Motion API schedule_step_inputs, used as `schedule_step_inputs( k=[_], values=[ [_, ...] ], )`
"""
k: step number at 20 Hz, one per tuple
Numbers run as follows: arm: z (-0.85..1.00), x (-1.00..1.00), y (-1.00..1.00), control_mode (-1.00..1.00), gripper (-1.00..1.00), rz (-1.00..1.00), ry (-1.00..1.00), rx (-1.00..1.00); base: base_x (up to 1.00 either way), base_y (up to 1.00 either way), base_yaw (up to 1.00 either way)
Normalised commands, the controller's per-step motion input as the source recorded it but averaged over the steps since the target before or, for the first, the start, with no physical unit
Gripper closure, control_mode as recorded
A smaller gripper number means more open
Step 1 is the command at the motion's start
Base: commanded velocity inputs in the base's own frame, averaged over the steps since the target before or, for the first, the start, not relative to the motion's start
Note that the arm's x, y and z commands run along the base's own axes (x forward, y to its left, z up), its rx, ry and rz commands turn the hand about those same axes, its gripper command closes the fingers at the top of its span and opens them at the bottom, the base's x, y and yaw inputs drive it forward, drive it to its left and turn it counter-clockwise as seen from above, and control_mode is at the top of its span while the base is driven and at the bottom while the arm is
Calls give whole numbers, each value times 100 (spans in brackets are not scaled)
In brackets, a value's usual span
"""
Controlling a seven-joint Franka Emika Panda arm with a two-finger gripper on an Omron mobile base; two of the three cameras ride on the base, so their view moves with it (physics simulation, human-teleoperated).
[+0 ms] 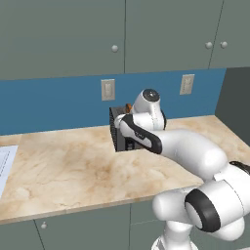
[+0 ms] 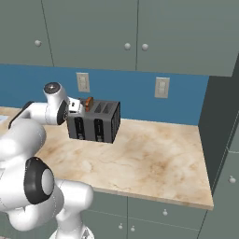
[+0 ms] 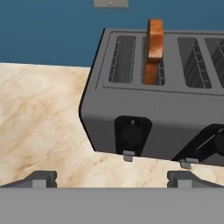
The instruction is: Start the toaster. Once the lever pops up, take the bread to the plate on the dining counter.
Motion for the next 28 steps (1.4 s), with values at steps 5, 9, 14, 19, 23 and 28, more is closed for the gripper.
schedule_step_inputs(
  k=[5,9,14,19,23,28],
  values=[
    [0,6,2,-100,-100,0,0,0,0,0,0],
    [0,12,1,-100,-100,0,0,0,0,0,0],
    [0,18,2,-100,-100,0,0,0,0,0,0],
    [-2,16,0,-100,-100,0,0,0,0,0,0],
    [-2,13,2,-100,-100,0,0,0,0,0,0],
    [0,4,6,-100,-100,0,0,0,0,0,0]
  ],
)
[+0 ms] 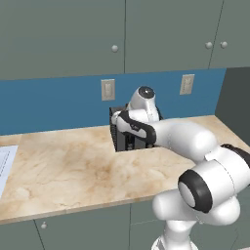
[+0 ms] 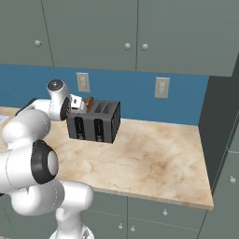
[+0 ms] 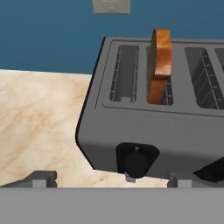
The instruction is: Start the toaster. Once the lever pops up, take the bread to the plate on the dining counter.
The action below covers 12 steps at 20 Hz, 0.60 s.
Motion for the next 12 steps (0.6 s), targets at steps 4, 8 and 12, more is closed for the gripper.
schedule_step_inputs(
  k=[4,8,12],
  values=[
    [-4,2,6,-100,-100,0,0,0,0,0,0],
    [-11,1,8,-100,-100,0,0,0,0,0,0],
    [-8,6,5,-100,-100,0,0,0,0,0,0]
  ],
)
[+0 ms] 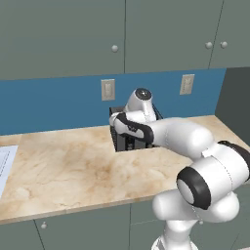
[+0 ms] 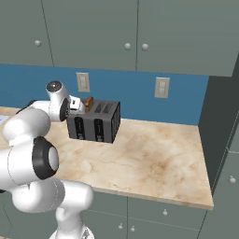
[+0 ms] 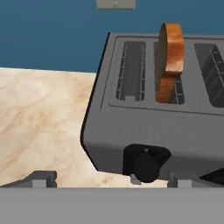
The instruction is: Start the toaster. Once the lever pops up, take the bread to the plate on the dining counter.
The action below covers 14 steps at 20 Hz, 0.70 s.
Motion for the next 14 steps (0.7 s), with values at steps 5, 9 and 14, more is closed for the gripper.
schedule_step_inputs(
  k=[5,9,14],
  values=[
    [-4,7,0,-100,-100,0,0,0,0,0,0],
    [0,8,0,-100,-100,0,0,0,0,0,0],
    [-7,9,2,-100,-100,0,0,0,0,0,0]
  ],
)
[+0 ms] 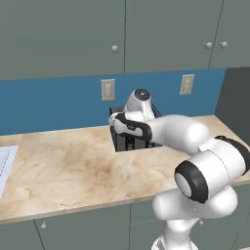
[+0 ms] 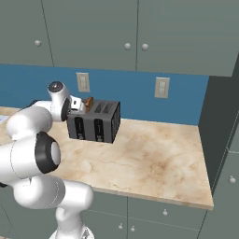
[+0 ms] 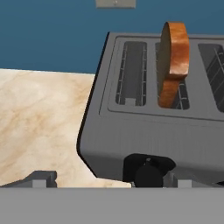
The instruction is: Start the toaster. Once the lever pops up, take the bread to the plate on the dining counter.
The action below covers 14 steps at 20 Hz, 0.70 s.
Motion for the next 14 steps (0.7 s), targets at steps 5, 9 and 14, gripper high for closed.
schedule_step_inputs(
  k=[5,9,14],
  values=[
    [-10,7,1,-100,-100,0,0,0,0,0,0],
    [-11,3,4,-100,-100,0,0,0,0,0,0],
    [-17,0,0,-100,-100,0,0,0,0,0,0]
  ],
)
